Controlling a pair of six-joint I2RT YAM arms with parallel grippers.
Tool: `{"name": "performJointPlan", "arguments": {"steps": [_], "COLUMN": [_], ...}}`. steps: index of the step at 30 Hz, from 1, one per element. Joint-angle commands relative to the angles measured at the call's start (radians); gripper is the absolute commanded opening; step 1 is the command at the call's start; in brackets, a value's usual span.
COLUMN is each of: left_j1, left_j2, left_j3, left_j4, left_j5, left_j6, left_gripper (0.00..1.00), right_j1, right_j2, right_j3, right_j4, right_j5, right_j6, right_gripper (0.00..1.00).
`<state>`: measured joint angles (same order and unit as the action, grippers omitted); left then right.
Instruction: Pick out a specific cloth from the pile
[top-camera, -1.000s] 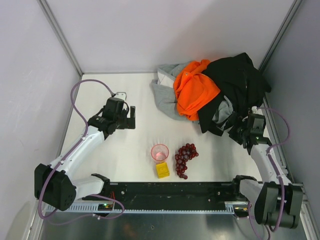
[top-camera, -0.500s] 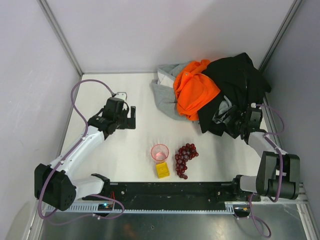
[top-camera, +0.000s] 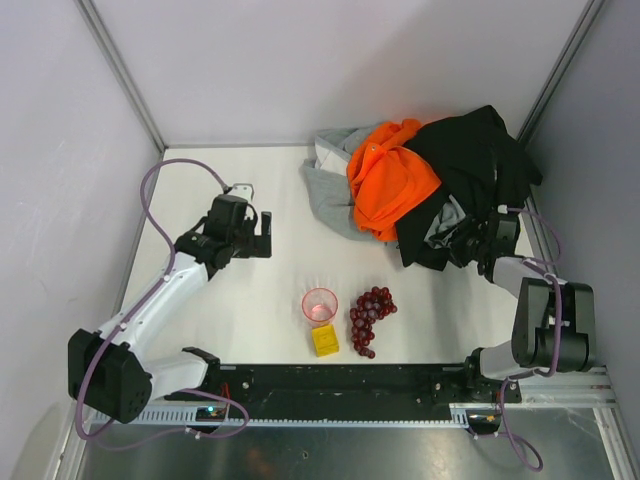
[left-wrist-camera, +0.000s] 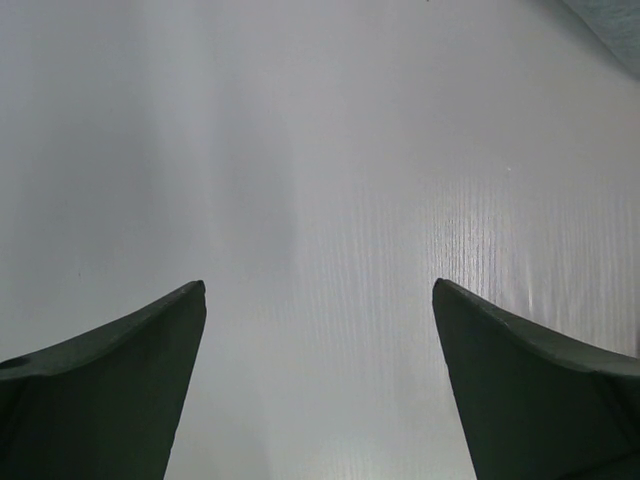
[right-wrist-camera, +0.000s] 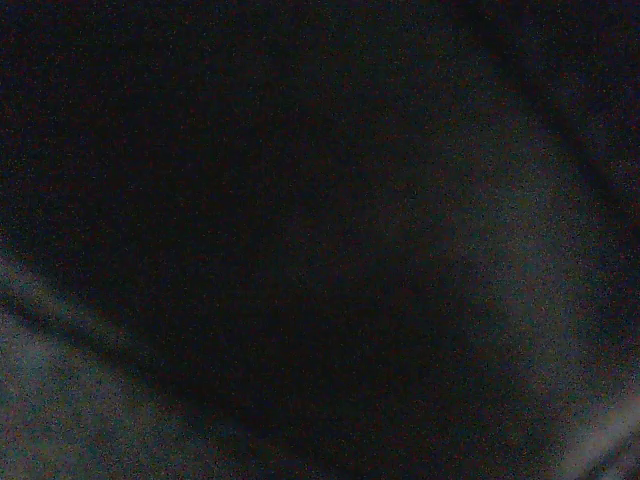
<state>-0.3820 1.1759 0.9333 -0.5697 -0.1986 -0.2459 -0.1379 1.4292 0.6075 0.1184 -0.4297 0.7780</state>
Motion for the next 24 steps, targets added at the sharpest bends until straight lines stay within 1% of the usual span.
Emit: {"name": "performJointPlan", "arguments": {"steps": [1, 6, 10, 13, 18, 24], "left_j1": [-0.004, -0.003, -0.005, -0.004, -0.004, -0.004], "left_j2": [-0.032, -0.037, -0.044, -0.052, -0.056, -0.062], "left_j3": [0.028, 0.025, 0.022, 0.02, 0.02, 0.019], "left_j4": [0.024, 0.025, 0.024, 0.024, 0.025, 0.026], "left_j5": [0.004, 0.005, 0.006, 0.004, 0.007, 0.003], "left_j6": [-0.003, -0.003, -0.003, -0.004, -0.006, -0.006], "left_gripper": [1.0, 1.0, 1.0, 0.99, 1.0, 1.0], "right_j1": [0.027, 0.054, 0.063, 0.074, 0.089, 0.096], "right_j2": [0.028, 0.018, -0.014, -0.056, -0.123, -0.135], "right_j3": [0.047, 0.057, 0.073, 0.098, 0.189, 0.334], "right_j4": [0.071, 0.073, 0.054, 0.016, -0.059, -0.11], "right_j5": [-0.045, -0.061, -0.079, -0.077, -0.069, -0.091], "right_j6": [0.008, 0.004, 0.003, -0.011, -0.048, -0.061], "right_gripper": [0.46, 0.18, 0.03, 0.0, 0.0, 0.0]}}
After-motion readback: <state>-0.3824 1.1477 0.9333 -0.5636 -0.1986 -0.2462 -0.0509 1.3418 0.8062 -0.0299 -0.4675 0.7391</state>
